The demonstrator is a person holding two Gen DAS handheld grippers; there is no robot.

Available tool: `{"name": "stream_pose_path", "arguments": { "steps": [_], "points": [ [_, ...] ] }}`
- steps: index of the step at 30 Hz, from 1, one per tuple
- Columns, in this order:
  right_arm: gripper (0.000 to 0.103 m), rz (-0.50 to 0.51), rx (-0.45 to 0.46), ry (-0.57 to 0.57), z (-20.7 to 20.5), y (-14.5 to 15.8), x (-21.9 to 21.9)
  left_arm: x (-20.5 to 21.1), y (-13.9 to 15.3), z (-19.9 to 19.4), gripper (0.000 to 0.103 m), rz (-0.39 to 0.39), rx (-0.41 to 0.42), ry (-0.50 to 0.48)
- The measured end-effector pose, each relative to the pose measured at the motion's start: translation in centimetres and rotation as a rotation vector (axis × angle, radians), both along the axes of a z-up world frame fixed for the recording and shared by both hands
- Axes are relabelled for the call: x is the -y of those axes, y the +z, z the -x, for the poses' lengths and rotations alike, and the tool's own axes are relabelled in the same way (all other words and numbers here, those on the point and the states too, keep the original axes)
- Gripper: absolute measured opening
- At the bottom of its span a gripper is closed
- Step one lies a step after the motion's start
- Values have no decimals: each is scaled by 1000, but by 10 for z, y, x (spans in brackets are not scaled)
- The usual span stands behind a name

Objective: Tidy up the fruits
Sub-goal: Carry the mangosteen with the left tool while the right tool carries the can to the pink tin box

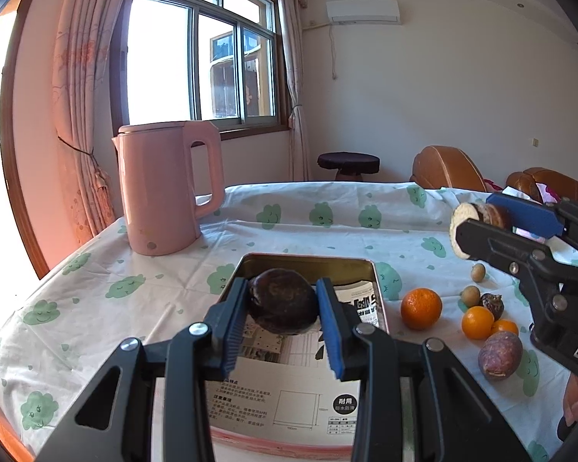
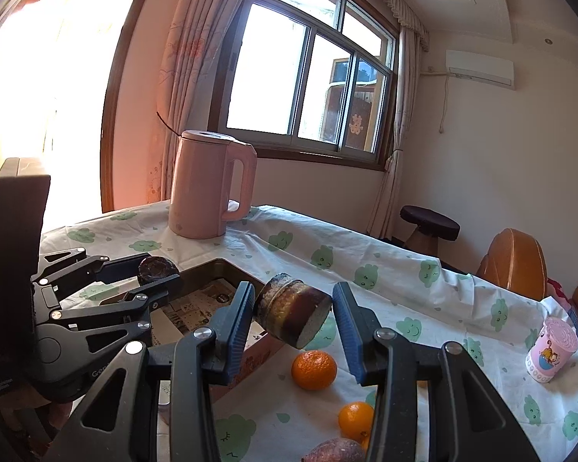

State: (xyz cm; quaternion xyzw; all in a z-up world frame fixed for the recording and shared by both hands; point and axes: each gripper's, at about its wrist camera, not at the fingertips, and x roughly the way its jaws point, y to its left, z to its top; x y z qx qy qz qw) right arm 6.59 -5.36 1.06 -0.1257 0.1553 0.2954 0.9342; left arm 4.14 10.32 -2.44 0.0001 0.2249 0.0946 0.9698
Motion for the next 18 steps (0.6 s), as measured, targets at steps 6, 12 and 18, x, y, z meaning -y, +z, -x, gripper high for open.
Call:
{"name": "stream_pose_path", "arguments": {
  "steps": [6,12,18],
  "points": [
    [45,11,-21,15,-8,-7,-15,-9,-2,-7,38,12,-24,-5],
    [45,14,-47,32,-15,-14,-29,-19,-5,-18,38,32,-59,-17],
    [45,8,-88,44,-25,-23,-45,-28,-11,-30,38,44,-97,-22]
  ]
}}
